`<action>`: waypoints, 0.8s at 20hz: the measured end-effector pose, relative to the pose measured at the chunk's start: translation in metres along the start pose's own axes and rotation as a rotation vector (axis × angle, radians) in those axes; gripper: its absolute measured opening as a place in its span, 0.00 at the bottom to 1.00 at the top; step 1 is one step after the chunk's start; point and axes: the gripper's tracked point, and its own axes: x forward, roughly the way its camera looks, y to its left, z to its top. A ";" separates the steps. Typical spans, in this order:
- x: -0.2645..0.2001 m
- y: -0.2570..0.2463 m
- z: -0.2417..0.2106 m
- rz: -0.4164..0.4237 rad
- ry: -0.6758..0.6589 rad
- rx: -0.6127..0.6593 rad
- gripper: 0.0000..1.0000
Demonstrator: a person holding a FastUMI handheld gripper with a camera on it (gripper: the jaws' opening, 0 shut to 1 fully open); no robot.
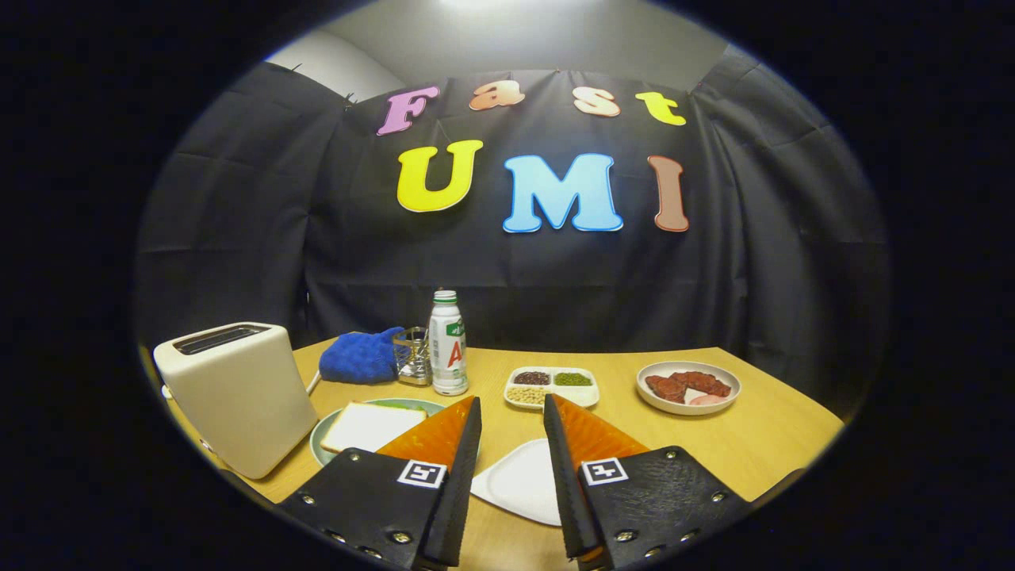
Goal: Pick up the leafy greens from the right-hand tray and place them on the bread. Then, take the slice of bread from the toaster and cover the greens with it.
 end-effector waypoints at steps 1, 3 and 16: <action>-0.004 -0.014 0.002 -0.020 -0.010 0.003 0.48; -0.010 -0.036 0.005 -0.044 -0.019 0.010 0.48; -0.054 -0.170 -0.003 -0.179 -0.039 -0.064 0.48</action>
